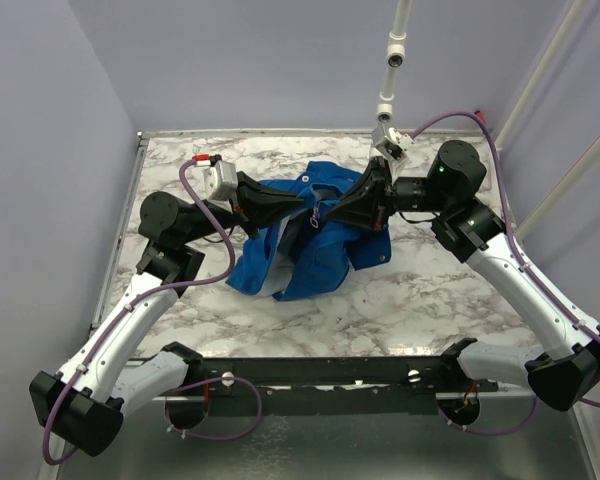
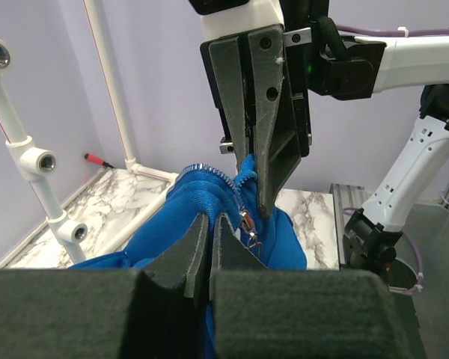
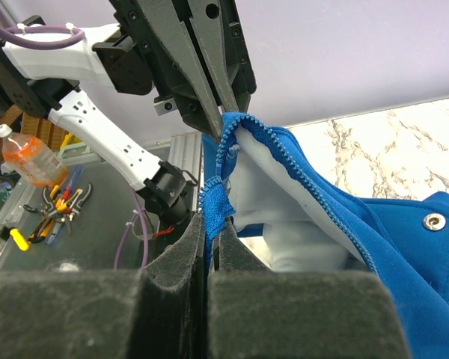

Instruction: Zip up the jacket

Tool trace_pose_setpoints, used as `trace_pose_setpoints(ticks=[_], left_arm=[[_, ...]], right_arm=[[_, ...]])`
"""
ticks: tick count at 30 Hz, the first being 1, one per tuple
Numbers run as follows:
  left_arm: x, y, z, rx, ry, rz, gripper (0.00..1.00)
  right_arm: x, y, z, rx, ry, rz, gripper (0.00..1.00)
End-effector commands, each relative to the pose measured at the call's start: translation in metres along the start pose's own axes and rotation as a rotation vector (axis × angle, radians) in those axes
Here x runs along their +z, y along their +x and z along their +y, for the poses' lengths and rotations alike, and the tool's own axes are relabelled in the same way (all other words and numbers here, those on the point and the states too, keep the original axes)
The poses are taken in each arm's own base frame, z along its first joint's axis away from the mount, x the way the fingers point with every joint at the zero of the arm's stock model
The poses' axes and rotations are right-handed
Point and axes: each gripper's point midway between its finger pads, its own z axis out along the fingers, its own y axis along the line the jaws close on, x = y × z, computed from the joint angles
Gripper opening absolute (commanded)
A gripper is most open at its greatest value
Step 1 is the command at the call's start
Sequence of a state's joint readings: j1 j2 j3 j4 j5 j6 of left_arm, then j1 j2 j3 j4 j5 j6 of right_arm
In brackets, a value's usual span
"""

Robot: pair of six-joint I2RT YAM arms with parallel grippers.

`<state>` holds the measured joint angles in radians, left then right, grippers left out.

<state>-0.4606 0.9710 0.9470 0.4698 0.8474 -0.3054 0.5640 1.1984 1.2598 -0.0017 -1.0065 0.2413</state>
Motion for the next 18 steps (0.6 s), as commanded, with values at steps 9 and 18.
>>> trace_pose_setpoints(ticks=[9,18], left_arm=[[0.0025,-0.0195,-0.0116,0.073,0.053,-0.038,0.0],[0.0027,-0.0171,-0.0174,0.112,0.083,-0.04,0.0]], right_arm=[[-0.0017,-0.0263,0.0183,-0.078,-0.048,-0.046,0.01],[-0.0012,-0.0337,0.0201,-0.081,-0.054,-0.061,0.01]])
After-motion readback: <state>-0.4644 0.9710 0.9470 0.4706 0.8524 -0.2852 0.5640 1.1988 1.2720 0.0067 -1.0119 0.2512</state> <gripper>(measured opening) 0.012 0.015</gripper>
